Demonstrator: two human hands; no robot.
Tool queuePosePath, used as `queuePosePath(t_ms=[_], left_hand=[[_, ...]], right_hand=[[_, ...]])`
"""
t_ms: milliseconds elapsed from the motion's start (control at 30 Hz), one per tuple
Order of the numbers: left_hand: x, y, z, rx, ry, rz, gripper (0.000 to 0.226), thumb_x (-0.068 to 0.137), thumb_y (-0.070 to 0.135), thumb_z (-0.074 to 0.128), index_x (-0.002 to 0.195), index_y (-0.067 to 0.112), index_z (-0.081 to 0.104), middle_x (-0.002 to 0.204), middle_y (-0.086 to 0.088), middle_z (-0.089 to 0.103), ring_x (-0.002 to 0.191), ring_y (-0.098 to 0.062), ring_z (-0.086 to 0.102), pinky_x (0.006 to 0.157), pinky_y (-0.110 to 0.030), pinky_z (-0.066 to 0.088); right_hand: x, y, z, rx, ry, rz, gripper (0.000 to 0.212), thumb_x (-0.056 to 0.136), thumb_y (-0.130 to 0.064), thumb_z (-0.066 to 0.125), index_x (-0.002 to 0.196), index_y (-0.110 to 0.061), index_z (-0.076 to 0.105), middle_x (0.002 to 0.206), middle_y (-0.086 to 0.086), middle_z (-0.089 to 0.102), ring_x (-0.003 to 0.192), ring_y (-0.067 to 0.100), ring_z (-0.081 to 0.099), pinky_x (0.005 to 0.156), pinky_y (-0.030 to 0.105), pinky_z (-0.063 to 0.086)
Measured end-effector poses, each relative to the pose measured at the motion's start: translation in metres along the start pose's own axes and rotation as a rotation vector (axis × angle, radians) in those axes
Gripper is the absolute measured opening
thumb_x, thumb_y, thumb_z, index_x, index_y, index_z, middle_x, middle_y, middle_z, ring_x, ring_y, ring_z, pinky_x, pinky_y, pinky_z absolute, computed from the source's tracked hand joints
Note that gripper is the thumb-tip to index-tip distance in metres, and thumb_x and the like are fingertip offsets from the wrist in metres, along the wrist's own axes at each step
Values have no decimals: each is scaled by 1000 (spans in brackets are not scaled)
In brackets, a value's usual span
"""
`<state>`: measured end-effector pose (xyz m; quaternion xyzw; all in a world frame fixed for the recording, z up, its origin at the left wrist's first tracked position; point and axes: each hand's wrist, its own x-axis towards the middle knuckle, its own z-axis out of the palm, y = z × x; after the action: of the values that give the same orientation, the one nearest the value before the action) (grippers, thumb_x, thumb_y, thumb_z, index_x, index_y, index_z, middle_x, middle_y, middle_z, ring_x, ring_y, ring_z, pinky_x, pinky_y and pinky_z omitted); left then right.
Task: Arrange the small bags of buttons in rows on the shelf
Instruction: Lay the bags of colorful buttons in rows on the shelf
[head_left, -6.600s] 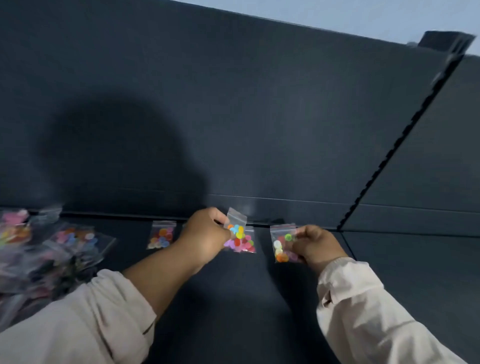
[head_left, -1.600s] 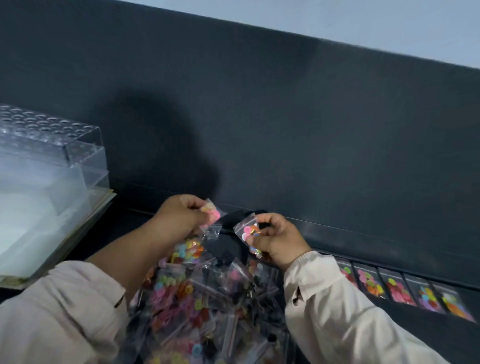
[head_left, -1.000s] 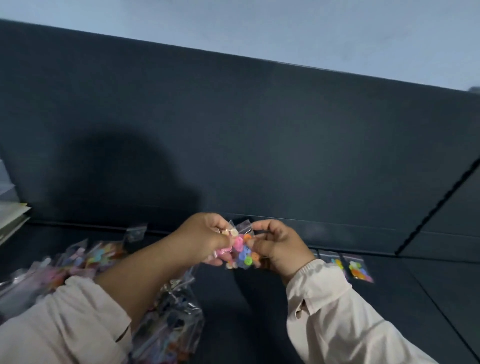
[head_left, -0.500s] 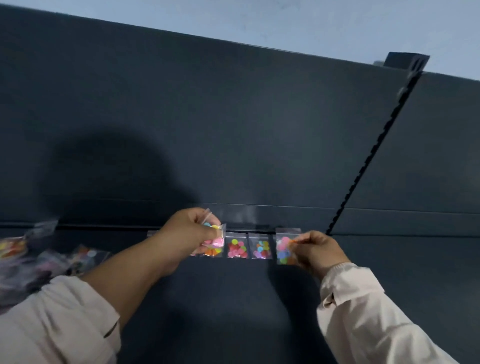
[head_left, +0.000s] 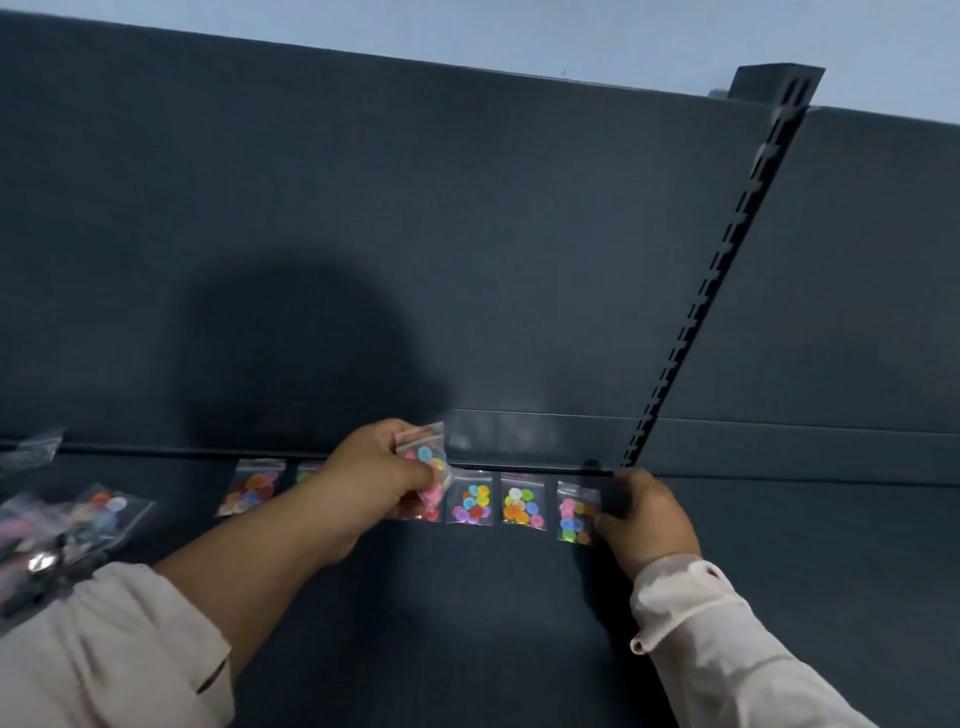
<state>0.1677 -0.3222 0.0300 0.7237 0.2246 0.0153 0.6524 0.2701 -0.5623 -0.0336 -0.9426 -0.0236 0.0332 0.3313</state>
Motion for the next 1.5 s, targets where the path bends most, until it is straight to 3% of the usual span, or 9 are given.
queuePosePath(t_ms=[167, 333, 567, 700, 767, 867, 1133, 1400, 1500], left_hand=[[4, 0, 16, -4, -12, 9, 21, 79, -11, 62, 88, 8, 59, 84, -16, 67, 74, -25, 64, 78, -47, 56], [5, 2, 33, -17, -46, 10, 20, 82, -10, 61, 87, 10, 59, 82, -11, 67, 68, -17, 64, 58, -29, 56], [7, 0, 46, 1, -84, 8, 20, 82, -7, 63, 93, 10, 62, 82, -6, 70, 67, -14, 66, 53, -22, 51], [7, 1, 58, 7, -118, 19, 20, 81, -3, 66, 99, 5, 63, 82, -5, 69, 66, -12, 62, 58, -23, 52], [8, 4, 68, 10, -141, 39, 17, 81, -2, 66, 97, 4, 63, 78, -5, 66, 65, -12, 60, 58, -22, 51], [6, 6, 80, -2, -169, 65, 16, 83, -1, 66, 97, 5, 62, 80, -6, 67, 66, -12, 62, 59, -20, 52], [6, 18, 114, 38, -226, 38, 7, 85, 5, 65, 91, 9, 63, 88, -11, 66, 77, -19, 63, 70, -29, 55], [22, 23, 132, 51, -134, -6, 18, 88, 16, 64, 71, 16, 59, 79, -13, 66, 73, -25, 61, 85, -48, 51], [25, 20, 136, 40, -133, -6, 19, 89, 16, 63, 71, 17, 58, 89, -16, 69, 77, -24, 62, 79, -38, 51]], right_hand=[[-6, 15, 11, -307, -10, -414, 31, 84, -27, 50, 110, -26, 66, 119, -2, 63, 103, 28, 55, 89, 34, 45], [2, 23, 16, -376, -108, -473, 36, 87, -30, 44, 119, -29, 62, 131, -9, 56, 115, 27, 51, 98, 33, 41], [10, 26, 21, -262, -55, -513, 35, 83, -27, 46, 110, -25, 68, 123, -4, 62, 111, 26, 54, 94, 18, 29], [0, 13, 11, 133, -8, -347, 12, 88, -20, 59, 93, -23, 70, 102, 1, 67, 98, 21, 58, 91, 26, 44], [-7, -3, 3, 573, -123, -187, 12, 87, -14, 62, 77, -20, 67, 83, 6, 67, 81, 22, 61, 81, 37, 52], [-16, -22, -8, 853, -333, -50, 12, 84, -10, 64, 73, -15, 65, 68, 5, 61, 67, 18, 55, 66, 29, 47], [-16, -12, -24, 900, -321, -57, 33, 83, 6, 60, 56, -12, 52, 48, 6, 51, 45, 19, 42, 46, 24, 37], [-14, 1, -33, 850, -357, -77, 21, 78, 15, 60, 75, -5, 54, 61, 9, 56, 43, 9, 52, 42, 19, 39], [-10, 8, -35, 833, -336, -26, 17, 77, 16, 61, 82, 1, 55, 60, 11, 56, 40, 8, 52, 40, 18, 40]])
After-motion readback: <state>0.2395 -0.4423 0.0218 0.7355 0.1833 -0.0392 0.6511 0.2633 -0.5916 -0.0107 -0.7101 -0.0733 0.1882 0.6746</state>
